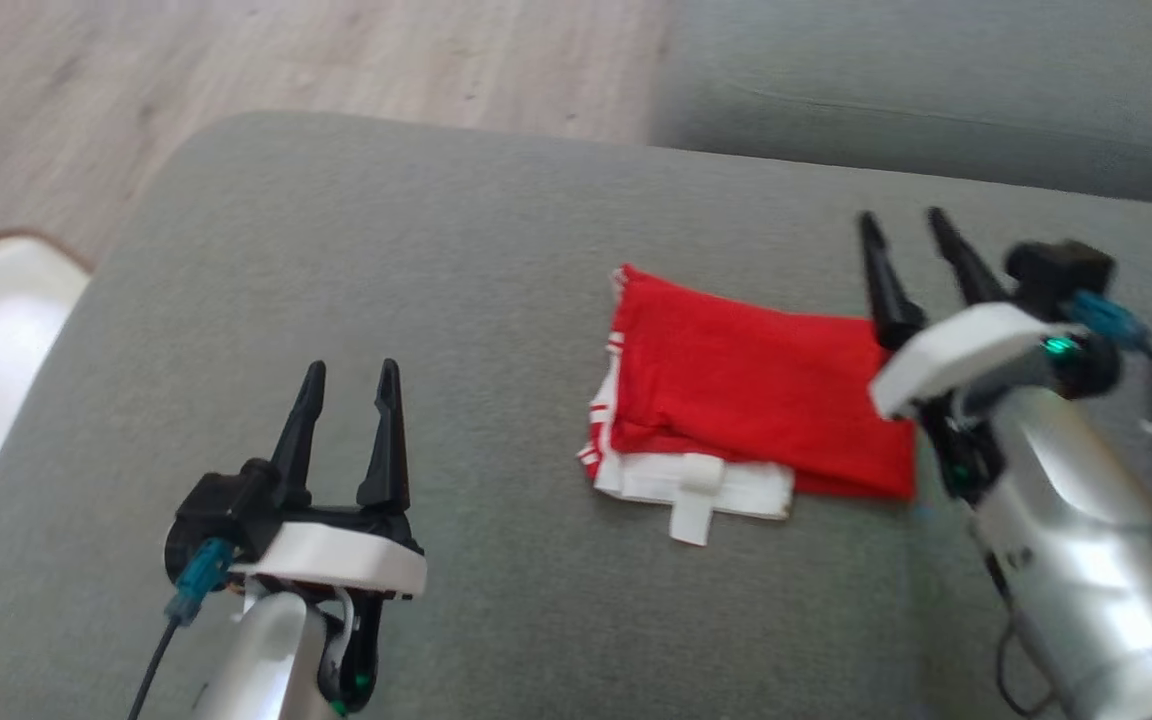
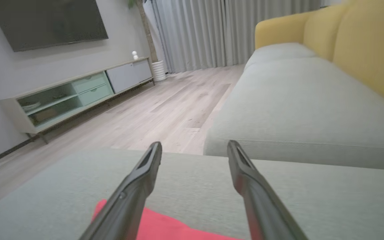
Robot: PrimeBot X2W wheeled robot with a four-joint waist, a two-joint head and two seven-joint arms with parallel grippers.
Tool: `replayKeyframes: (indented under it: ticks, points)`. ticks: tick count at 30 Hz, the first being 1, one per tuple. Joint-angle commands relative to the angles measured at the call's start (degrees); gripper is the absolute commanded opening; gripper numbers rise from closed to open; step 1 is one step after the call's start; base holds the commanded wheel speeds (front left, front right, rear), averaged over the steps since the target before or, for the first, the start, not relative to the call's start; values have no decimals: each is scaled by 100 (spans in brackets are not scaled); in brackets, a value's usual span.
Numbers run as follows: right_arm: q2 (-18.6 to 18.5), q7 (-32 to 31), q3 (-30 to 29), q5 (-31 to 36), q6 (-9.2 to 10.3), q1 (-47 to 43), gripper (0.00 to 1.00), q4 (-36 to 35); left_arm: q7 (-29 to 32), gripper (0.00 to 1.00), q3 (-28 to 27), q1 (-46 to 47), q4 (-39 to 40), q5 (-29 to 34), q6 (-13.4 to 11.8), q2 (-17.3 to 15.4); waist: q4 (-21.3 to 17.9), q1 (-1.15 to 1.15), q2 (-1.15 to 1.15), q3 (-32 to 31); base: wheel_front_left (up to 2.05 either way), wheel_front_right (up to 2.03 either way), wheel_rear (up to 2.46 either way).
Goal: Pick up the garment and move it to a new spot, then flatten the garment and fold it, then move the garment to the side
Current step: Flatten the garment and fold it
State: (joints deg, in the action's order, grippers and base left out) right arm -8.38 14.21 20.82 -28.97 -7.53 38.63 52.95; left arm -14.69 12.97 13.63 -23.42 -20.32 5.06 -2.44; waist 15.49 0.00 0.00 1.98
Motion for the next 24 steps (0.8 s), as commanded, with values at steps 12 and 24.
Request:
replayKeyframes:
  ticks: [12,24]
  points:
    - [278,78,-1685,1862,4,-1726,100,-1946,-30,100,-561,-217,402,287,-42,-48,-831,0,0,-112,0,0,0]
    - [546,-3,-1984,2040,4,-2862,100,-2937,-30,100,-837,-608,610,410,33,-45,-1111,0,0,-176,0,0,0]
